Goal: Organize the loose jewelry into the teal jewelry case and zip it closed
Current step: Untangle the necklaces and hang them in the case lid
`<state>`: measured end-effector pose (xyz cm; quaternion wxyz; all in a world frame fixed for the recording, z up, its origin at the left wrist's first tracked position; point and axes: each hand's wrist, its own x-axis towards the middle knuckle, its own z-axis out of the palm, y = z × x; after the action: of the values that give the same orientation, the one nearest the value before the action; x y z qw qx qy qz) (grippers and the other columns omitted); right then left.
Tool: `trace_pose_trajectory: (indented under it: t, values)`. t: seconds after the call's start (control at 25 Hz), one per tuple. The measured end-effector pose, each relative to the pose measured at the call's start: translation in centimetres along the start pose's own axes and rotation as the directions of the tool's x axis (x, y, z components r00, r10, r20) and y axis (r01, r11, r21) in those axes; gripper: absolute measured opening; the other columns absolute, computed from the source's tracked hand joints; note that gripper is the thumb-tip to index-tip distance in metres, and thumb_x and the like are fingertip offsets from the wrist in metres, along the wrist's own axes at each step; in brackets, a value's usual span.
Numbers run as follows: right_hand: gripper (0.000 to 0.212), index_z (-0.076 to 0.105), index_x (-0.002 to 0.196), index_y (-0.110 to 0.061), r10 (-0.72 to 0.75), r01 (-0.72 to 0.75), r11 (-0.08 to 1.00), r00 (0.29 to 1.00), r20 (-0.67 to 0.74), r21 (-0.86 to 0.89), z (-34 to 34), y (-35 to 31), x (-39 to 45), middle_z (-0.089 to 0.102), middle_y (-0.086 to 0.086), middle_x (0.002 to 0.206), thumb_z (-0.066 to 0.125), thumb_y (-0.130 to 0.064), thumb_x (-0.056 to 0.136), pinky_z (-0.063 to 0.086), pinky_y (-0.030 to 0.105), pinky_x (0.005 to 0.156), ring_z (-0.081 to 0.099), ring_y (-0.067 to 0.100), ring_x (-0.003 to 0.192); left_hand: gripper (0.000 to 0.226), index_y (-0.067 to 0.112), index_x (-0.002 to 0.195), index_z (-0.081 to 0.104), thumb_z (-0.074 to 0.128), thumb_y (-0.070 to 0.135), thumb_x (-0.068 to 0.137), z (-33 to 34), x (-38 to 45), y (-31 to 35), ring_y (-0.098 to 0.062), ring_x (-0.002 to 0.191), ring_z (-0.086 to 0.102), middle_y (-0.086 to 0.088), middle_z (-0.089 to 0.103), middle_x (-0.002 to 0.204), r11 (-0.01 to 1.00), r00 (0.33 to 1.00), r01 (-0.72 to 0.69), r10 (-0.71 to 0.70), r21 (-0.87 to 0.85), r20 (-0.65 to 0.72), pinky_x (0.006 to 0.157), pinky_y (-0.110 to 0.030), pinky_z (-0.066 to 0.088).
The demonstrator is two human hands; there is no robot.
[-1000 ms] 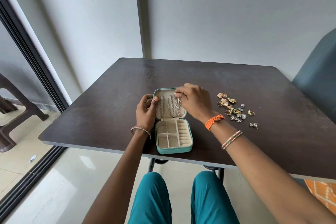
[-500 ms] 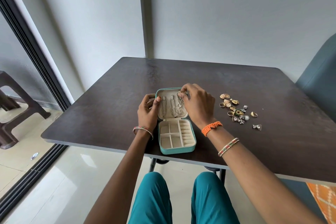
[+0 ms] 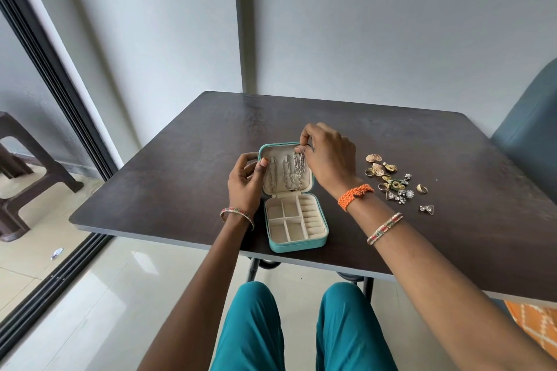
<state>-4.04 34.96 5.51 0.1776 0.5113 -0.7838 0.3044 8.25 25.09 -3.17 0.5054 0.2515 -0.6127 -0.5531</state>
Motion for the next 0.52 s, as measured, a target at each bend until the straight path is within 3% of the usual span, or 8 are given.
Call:
trace_pose_trajectory:
  t: [0.12, 0.32, 0.52]
  values:
    - [0.01, 0.06, 0.082, -0.015, -0.021, 0.021, 1.0, 1.0, 0.022, -0.001, 0.0, 0.0, -0.1, 0.066, 0.0, 0.086, 0.07, -0.017, 0.084, 0.042, 0.025, 0.058, 0.063, 0.022, 0.071, 0.021, 0.014, 0.095, 0.059, 0.06, 0.031, 0.084, -0.1, -0.1, -0.1, -0.015, 0.079, 0.065, -0.013, 0.068, 0.089, 1.0, 1.0, 0.001, -0.001, 0.002, 0.003, 0.068, -0.026, 0.056]
    - [0.005, 0.067, 0.086, -0.015, -0.081, 0.085, 0.994, 0.995, 0.066, -0.063, 0.0, 0.2, -0.3, 0.064, 0.0, 0.087, 0.064, -0.013, 0.089, 0.034, 0.023, 0.057, 0.064, 0.022, 0.07, 0.007, 0.012, 0.096, 0.058, 0.058, 0.017, 0.09, 0.0, -0.2, 0.1, -0.01, 0.076, 0.065, -0.007, 0.068, 0.084, 1.0, 1.0, 0.003, -0.003, -0.007, 0.001, 0.068, -0.025, 0.057]
    - [0.01, 0.074, 0.094, -0.014, -0.141, 0.145, 0.986, 0.988, 0.06, -0.076, 0.1, 0.8, -1.4, 0.06, 0.002, 0.082, 0.068, -0.014, 0.086, 0.034, 0.02, 0.053, 0.049, 0.014, 0.055, 0.01, 0.009, 0.097, 0.058, 0.059, 0.017, 0.09, -0.1, -0.2, 0.1, -0.013, 0.077, 0.065, -0.01, 0.068, 0.085, 1.0, 1.0, 0.01, -0.01, -0.019, -0.006, 0.069, -0.028, 0.057]
